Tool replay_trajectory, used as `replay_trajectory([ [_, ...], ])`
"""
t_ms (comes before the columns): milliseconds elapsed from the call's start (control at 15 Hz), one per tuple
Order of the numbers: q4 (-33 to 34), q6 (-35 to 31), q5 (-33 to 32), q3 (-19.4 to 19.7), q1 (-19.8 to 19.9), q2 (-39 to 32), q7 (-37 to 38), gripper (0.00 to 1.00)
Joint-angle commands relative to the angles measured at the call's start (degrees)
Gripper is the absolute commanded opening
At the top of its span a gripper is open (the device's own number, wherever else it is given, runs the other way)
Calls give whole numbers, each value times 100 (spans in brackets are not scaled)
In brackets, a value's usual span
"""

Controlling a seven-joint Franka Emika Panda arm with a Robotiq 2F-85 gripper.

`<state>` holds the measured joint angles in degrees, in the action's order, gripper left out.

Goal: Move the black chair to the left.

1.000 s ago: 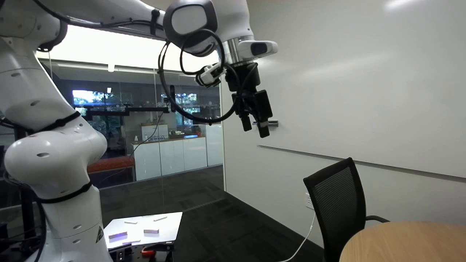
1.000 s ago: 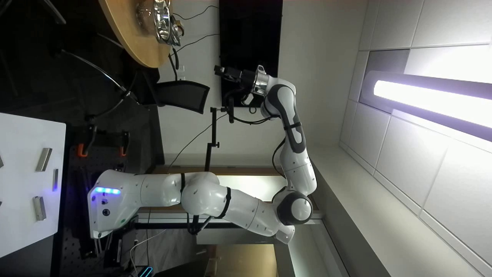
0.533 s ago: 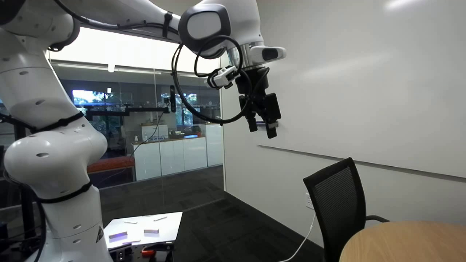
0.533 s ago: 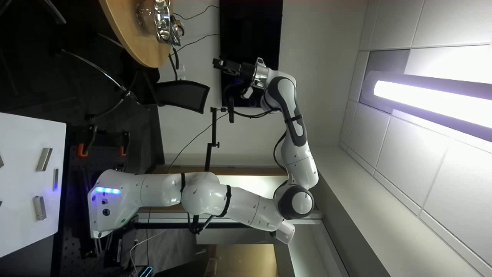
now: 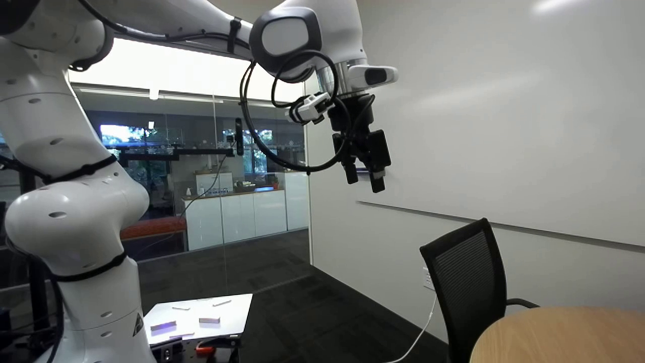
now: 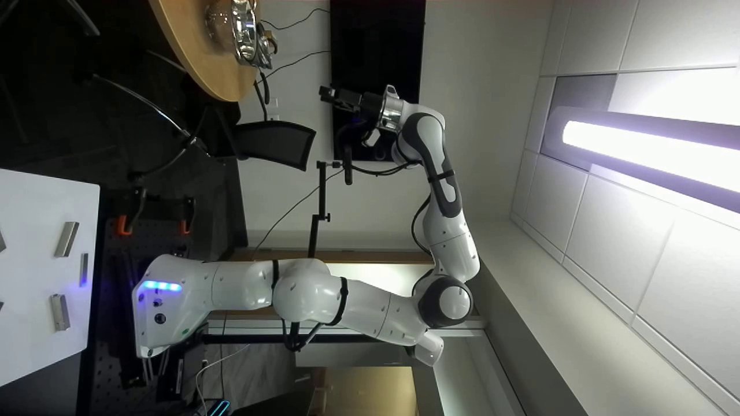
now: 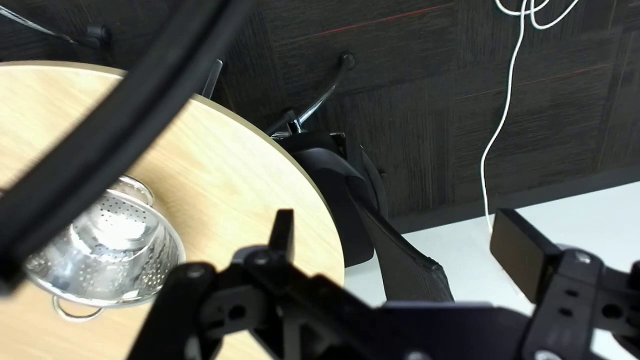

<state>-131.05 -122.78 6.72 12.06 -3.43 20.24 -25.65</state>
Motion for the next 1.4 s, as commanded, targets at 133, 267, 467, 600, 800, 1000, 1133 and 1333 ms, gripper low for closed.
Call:
replay_trajectory([
  [133,938,85,31,-412,-84,-837,-178,100],
  [267,1333,139,40,-563,-98,-1168,-206,100],
  [467,2079,286,33,-795,-70,-1758,-187,100],
  [600,2575,403,41,-934,-42,-2166,-205,100],
  [800,3277,732,-41,-1160,-12,-2729,-316,100],
  [1000,3920,1143,-172,-1418,-33,-3262,-527,100],
  [1133,4337,1379,-294,-1598,-74,-3621,-602,100],
  [1333,4925,1675,-491,-1822,-123,-4132,-576,100],
])
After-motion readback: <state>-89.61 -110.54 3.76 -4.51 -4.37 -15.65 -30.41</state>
